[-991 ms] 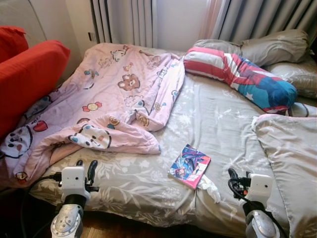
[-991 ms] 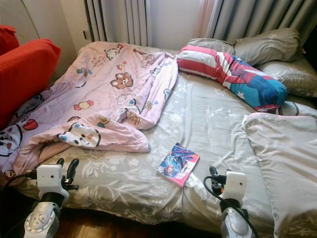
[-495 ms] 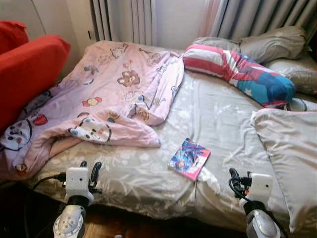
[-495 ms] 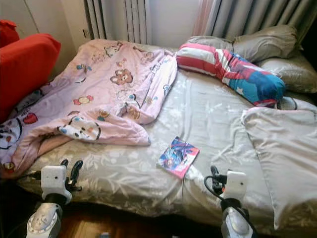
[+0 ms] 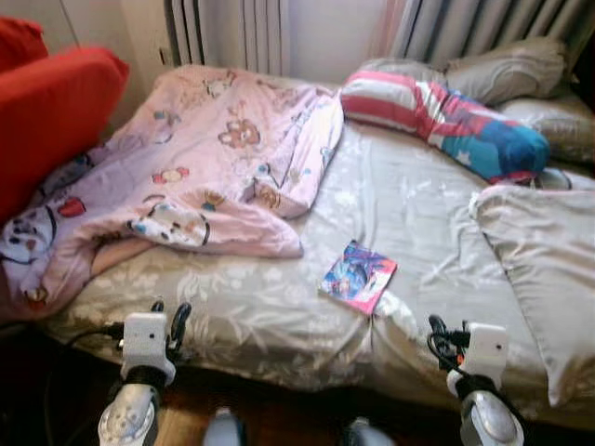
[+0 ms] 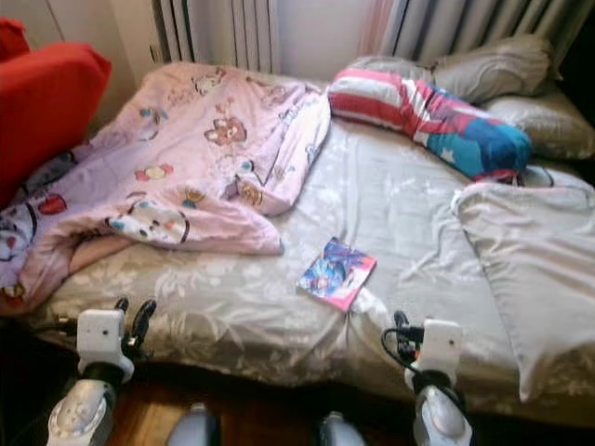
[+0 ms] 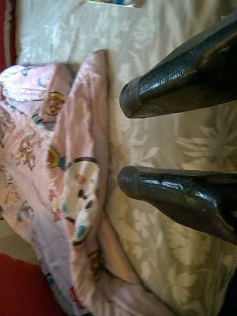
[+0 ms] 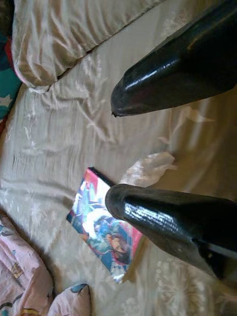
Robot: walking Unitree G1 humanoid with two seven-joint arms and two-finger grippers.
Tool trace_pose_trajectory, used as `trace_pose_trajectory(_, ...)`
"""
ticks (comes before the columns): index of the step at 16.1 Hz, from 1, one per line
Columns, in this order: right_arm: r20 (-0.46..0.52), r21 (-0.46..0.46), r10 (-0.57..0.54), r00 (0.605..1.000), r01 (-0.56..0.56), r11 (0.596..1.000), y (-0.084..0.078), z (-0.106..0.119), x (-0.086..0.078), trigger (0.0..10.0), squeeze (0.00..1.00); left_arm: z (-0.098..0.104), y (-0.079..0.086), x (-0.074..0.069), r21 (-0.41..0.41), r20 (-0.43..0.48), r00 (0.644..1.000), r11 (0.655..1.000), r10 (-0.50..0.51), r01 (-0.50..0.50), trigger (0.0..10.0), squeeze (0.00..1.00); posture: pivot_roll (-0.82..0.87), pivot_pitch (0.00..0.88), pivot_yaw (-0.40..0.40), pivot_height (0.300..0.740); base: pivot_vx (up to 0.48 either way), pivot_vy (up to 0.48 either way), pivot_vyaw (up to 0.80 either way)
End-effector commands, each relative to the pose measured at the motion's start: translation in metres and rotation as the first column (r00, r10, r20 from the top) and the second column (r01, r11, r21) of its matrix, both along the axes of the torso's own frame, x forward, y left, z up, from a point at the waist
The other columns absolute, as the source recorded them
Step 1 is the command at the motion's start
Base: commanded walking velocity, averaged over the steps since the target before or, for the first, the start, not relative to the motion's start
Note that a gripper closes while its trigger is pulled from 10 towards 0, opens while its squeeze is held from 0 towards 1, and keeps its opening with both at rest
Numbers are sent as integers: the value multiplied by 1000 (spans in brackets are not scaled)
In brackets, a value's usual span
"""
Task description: Clean up the room
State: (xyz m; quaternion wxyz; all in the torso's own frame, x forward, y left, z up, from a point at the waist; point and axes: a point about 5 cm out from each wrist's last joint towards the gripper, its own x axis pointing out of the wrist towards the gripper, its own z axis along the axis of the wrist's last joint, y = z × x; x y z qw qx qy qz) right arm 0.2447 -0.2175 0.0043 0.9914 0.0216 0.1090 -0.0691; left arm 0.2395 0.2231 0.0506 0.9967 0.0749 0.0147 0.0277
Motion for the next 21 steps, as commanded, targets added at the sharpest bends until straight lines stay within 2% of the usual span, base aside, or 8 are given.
trace_pose_trajectory(1, -6, -2, -8, 1000, 8, 1000, -2, -1, -2, 10000, 0, 2, 1, 0, 0, 3, 1000, 1000, 1, -1, 10000, 0, 188, 70, -69, 624, 0, 0, 0)
trace_pose_trajectory(15, -38, 24, -25, 999, 26, 999, -3, -7, -4, 10000, 0, 3, -5, 4, -6, -8, 1000, 1000, -24, 24, 10000, 0, 188, 87, -63, 624, 0, 0, 0)
trace_pose_trajectory(21, -41, 30, -8, 999, 9, 1000, 1, -8, -2, 10000, 0, 2, -7, 3, -13, -8, 1000, 1000, -22, 22, 10000, 0, 192, 87, -66, 624, 280, 0, 0)
